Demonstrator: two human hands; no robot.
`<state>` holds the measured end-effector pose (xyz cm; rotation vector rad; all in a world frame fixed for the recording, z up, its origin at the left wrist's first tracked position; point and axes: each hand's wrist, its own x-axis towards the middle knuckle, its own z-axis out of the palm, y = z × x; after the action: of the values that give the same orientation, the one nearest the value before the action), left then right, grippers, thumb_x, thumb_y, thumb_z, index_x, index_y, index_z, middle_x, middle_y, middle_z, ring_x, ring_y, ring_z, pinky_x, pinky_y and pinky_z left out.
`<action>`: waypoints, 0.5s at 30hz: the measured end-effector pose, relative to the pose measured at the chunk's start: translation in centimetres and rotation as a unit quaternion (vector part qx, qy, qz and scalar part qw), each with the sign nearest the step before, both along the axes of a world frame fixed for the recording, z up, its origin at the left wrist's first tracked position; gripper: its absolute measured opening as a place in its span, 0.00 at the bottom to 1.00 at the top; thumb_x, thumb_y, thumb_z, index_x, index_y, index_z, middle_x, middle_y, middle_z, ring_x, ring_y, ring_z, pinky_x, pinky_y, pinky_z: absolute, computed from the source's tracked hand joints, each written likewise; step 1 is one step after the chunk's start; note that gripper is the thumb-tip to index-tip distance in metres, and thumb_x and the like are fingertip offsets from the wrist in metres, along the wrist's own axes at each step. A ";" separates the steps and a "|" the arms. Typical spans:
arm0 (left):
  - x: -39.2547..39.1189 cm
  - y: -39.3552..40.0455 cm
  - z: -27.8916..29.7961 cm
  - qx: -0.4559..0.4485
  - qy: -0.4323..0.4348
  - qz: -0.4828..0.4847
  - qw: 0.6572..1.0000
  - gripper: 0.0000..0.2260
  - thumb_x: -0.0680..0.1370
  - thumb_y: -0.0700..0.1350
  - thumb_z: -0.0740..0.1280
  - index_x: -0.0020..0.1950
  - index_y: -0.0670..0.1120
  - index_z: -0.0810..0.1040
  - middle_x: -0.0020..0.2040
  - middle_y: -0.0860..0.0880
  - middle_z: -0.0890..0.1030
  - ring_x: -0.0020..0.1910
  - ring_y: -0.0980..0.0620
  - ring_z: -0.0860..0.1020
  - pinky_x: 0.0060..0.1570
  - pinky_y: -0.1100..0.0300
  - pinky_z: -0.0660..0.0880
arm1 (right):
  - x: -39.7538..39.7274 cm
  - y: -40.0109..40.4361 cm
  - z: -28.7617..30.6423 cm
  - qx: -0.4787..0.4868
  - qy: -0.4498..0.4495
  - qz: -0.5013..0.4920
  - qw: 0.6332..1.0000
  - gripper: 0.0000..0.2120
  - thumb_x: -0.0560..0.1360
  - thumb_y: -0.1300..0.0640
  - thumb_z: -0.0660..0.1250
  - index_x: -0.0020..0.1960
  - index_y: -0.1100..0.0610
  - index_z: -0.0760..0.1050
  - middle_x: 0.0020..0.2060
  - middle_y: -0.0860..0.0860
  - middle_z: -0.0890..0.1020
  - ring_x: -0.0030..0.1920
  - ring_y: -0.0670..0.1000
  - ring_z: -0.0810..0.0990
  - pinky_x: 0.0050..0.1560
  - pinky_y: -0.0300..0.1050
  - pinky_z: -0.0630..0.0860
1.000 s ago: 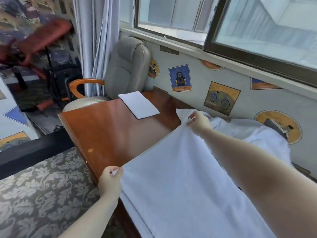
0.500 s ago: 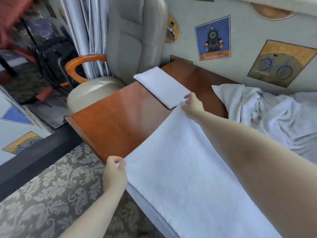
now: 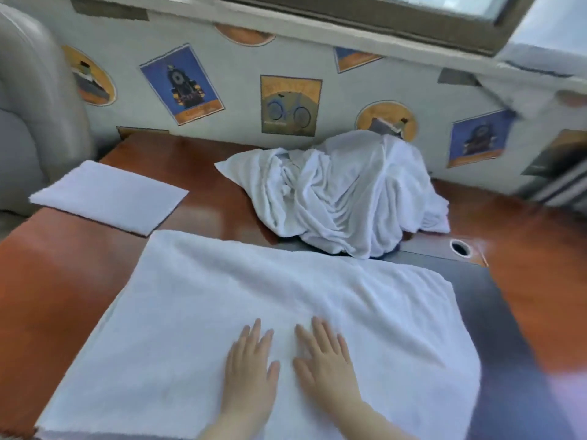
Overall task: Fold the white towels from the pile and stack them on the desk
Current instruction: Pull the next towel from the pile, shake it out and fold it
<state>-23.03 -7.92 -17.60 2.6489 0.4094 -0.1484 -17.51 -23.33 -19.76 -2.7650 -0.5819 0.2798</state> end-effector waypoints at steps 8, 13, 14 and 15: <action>0.7 -10.8 1.3 0.070 -0.050 -0.215 0.973 0.34 0.48 0.43 0.86 0.53 0.45 0.85 0.59 0.40 0.82 0.53 0.39 0.83 0.45 0.48 0.80 | -2.2 -18.3 1.7 0.067 -0.068 -0.397 0.913 0.30 0.78 0.48 0.65 0.76 0.58 0.63 0.75 0.56 0.65 0.76 0.57 0.62 0.74 0.52 0.57; 0.5 -17.8 2.0 0.031 -0.005 -0.343 0.939 0.47 0.55 0.66 0.77 0.72 0.54 0.71 0.76 0.48 0.64 0.73 0.53 0.67 0.68 0.57 0.56 | -2.4 -22.7 2.2 0.048 0.080 -0.434 0.896 0.23 0.81 0.42 0.57 0.68 0.54 0.73 0.73 0.52 0.69 0.75 0.56 0.61 0.72 0.51 0.62; 0.6 -19.6 1.5 0.042 0.013 -0.362 0.931 0.51 0.60 0.67 0.73 0.79 0.57 0.54 0.79 0.52 0.48 0.77 0.56 0.50 0.72 0.53 0.49 | -2.1 -22.1 2.7 0.129 0.092 -0.411 0.898 0.16 0.81 0.45 0.60 0.63 0.51 0.75 0.67 0.48 0.74 0.71 0.56 0.68 0.66 0.49 0.68; 0.6 -21.3 0.9 0.039 0.052 -0.357 0.932 0.53 0.65 0.67 0.70 0.77 0.59 0.37 0.76 0.57 0.33 0.75 0.57 0.36 0.73 0.49 0.42 | -1.9 -21.4 3.5 0.234 0.117 -0.399 0.879 0.08 0.80 0.48 0.62 0.57 0.47 0.74 0.61 0.44 0.76 0.65 0.54 0.74 0.57 0.44 0.72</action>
<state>-22.39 -29.17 -16.68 2.7484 -0.5499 -0.5042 -19.45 -44.68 -16.21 -2.2065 0.5049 0.2285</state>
